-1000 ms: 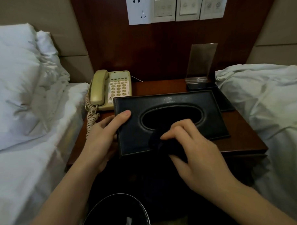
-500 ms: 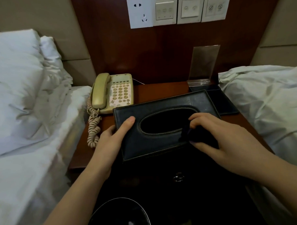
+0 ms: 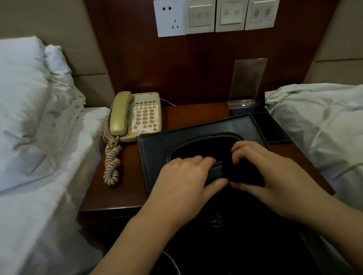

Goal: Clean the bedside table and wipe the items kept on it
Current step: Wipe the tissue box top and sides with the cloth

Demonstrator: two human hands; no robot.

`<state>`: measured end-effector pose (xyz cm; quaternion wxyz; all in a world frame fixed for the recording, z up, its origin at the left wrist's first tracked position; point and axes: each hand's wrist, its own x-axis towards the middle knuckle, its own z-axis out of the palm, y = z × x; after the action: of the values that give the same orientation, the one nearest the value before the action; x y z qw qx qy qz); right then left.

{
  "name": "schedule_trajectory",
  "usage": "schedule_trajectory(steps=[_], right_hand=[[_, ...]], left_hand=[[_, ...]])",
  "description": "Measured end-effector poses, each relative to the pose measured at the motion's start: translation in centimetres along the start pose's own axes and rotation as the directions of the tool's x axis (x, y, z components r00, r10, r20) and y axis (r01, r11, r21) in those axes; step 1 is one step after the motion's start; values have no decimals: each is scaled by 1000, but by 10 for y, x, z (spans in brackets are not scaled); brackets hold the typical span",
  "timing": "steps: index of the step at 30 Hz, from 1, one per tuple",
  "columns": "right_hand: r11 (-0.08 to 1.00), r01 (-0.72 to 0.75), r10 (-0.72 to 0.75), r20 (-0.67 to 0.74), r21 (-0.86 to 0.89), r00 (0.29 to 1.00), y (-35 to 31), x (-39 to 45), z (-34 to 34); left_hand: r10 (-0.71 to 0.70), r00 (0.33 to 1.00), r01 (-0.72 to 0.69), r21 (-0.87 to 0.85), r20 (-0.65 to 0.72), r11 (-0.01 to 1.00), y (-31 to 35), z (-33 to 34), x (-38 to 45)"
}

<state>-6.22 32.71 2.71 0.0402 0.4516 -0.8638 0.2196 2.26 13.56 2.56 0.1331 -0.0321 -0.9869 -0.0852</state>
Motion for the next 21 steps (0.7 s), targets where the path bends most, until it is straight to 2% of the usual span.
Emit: schedule_trajectory(steps=[3,4,6,7,9,11,12,13,15,21], right_hand=[[1000,-2,1,-65,-18,998,1,-2,4],[1000,-5,5,-123,-2,992,0,-3,5],[994,2,34,-329,111,944,-5,-4,2],[985,19,64,-463,173,884,-10,-5,-2],[947,43,197,-679,319,707,-21,-6,-9],[835,76,416,-717,544,560,-33,-5,-17],[757,83,516,-671,648,533,-38,-3,-18],[691,74,579,-611,719,540,-41,-1,-19],[649,41,606,-548,760,576,-46,5,-19],[733,34,487,-559,680,671,-78,27,-15]], left_hand=[[-42,999,43,-77,18,996,-3,-1,3],[-59,998,60,-97,14,993,-3,-3,2],[-119,993,115,-189,-12,975,-4,-11,-1],[-152,988,137,-255,-37,957,-2,-18,-3],[-223,974,176,-460,-48,870,-1,-31,-8],[-289,957,204,-724,7,659,-2,-43,-12],[-300,953,208,-818,45,536,-2,-48,-14],[-307,949,205,-881,72,427,-3,-52,-15],[-342,933,218,-930,111,294,-8,-53,-15],[-397,897,258,-959,194,115,-2,-60,-24]])
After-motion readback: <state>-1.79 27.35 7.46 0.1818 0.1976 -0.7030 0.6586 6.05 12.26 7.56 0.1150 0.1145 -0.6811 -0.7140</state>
